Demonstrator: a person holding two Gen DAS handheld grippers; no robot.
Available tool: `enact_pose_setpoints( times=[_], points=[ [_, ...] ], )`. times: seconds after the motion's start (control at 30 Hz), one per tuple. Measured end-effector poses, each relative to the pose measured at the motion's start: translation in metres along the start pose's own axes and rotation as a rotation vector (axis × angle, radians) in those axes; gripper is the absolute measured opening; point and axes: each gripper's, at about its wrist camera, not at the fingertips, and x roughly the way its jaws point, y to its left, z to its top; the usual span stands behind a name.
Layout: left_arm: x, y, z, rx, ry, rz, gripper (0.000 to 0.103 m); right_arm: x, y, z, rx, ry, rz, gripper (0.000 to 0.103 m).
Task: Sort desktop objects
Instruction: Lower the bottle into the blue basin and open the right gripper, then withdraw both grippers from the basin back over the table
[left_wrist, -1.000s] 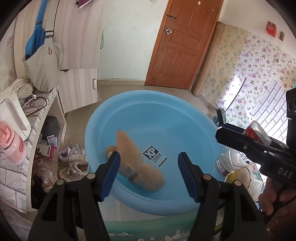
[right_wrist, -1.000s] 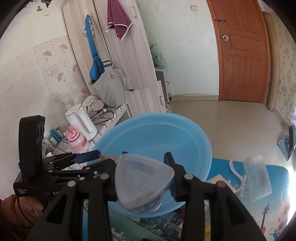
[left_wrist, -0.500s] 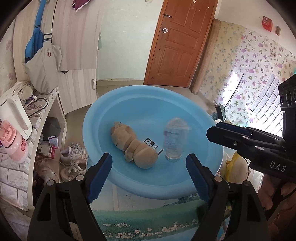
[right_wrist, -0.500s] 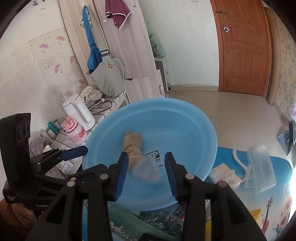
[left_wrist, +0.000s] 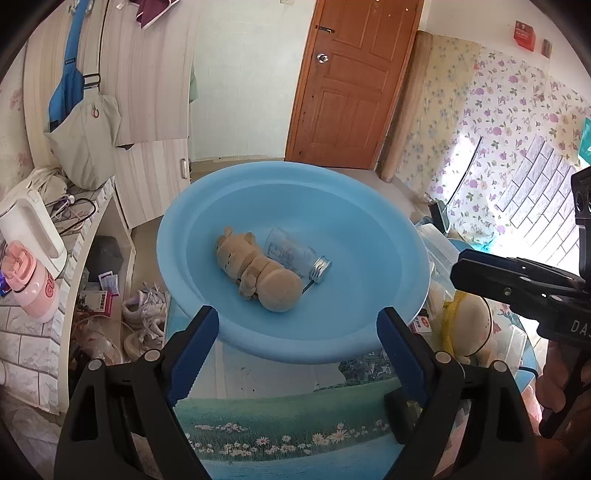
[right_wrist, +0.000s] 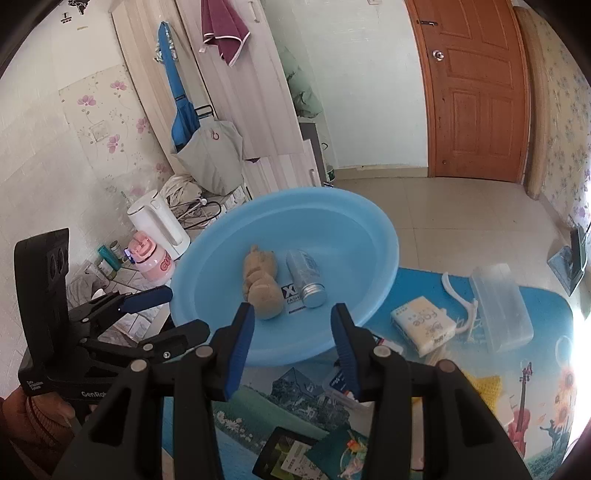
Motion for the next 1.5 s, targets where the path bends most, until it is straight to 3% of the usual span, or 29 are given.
enact_pose_setpoints(
  times=[0.1,0.23,0.37,0.53,0.67,0.9,1.07,1.17,1.27,1.5],
  points=[
    [-0.007,-0.002,-0.002,0.006,-0.015,-0.005,0.087,-0.018,0.003,-0.008,-0.028,-0.027,-0.002,0.042],
    [-0.019,-0.012,-0.004,0.044,-0.043,0.009,0.089,-0.053,0.013,-0.017,-0.110,-0.130,-0.067,0.045],
    [-0.026,-0.023,-0.005,0.080,-0.066,-0.005,0.093,-0.083,0.015,-0.024,-0.151,-0.216,-0.135,0.074],
    [-0.032,-0.034,-0.011,0.115,-0.072,-0.006,0.095,-0.108,0.000,-0.032,-0.118,-0.297,-0.201,0.077],
    [-0.038,-0.038,-0.019,0.128,-0.072,-0.010,0.096,-0.129,-0.009,-0.043,-0.106,-0.406,-0.224,0.098],
    [-0.048,-0.043,-0.033,0.102,-0.079,-0.015,0.096,-0.139,-0.032,-0.056,-0.007,-0.283,-0.114,0.102],
    [-0.046,-0.052,-0.050,0.101,-0.053,-0.031,0.096,-0.134,-0.028,-0.085,-0.048,-0.189,-0.154,0.102],
    [-0.043,-0.057,-0.059,0.120,-0.036,-0.034,0.096,-0.134,-0.035,-0.102,-0.026,-0.145,-0.124,0.101],
    [-0.038,-0.059,-0.066,0.106,-0.015,-0.055,0.096,-0.131,-0.045,-0.116,0.005,-0.095,-0.163,0.101],
    [-0.022,-0.054,-0.081,0.058,0.033,-0.043,0.096,-0.118,-0.058,-0.137,0.057,-0.053,-0.209,0.101]
  ],
)
